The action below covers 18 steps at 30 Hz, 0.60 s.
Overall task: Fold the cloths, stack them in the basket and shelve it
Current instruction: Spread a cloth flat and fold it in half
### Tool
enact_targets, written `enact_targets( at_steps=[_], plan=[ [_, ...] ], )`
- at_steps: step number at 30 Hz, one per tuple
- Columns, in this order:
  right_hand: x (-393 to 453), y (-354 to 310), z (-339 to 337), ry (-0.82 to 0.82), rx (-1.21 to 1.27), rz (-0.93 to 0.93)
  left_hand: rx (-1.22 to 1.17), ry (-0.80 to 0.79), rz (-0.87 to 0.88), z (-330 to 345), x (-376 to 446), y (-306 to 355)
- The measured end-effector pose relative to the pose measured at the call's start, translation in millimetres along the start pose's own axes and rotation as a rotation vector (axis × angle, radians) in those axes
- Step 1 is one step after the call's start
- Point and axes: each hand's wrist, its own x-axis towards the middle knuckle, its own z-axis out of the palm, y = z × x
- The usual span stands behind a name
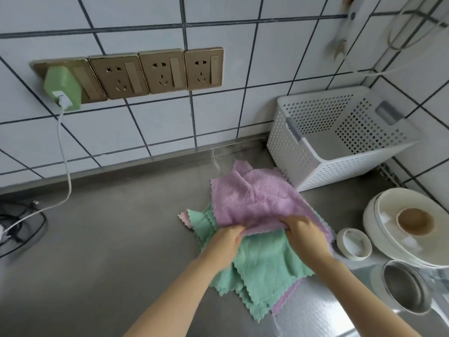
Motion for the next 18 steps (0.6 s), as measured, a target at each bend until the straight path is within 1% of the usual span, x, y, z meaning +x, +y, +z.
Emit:
enact_targets(
  at_steps=[2,4,6,7,8,9,10,11,13,14,15,16,17,18],
  plan=[
    [4,-11,-16,0.072,0.008,-0.001,-0.047,0.099,-0.038,-30,-2,-3],
    [7,-29,-35,0.197,0.100,-0.050,-0.074,0.243,-0.036,-63,-6,-7],
    [8,-58,-58,0.391,0.193,-0.135,-0.116,0.395,0.059,-102,-19,-7],
    [8,-72,-69,0.439,0.238,-0.188,-0.113,0.460,0.107,-120,-30,-9],
    [7,-88,-79,0.428,0.285,-0.246,-0.094,0.506,0.139,-139,-45,-11],
    [5,-100,-86,0.361,0.329,-0.304,-0.078,0.514,0.152,-153,-61,-17],
    [1,-111,-90,0.235,0.380,-0.354,-0.079,0.481,0.143,-167,-81,-24],
    [-3,-119,-93,0.061,0.431,-0.381,-0.107,0.403,0.118,-176,-98,-32],
    [-18,-136,-96,-0.311,0.553,-0.411,-0.184,0.156,0.015,-194,-139,-49],
    [-27,-145,-98,-0.465,0.620,-0.427,-0.200,0.040,-0.049,-200,-160,-55],
    [-36,-154,-100,-0.584,0.683,-0.457,-0.202,-0.037,-0.100,-205,-181,-61],
    [-40,-161,-102,-0.657,0.731,-0.484,-0.207,-0.097,-0.138,-211,-197,-62],
    [-44,-168,-103,-0.699,0.774,-0.495,-0.226,-0.120,-0.158,-216,-213,-64],
    [-43,-175,-103,-0.712,0.801,-0.487,-0.268,-0.110,-0.177,-222,-223,-63]
  ],
)
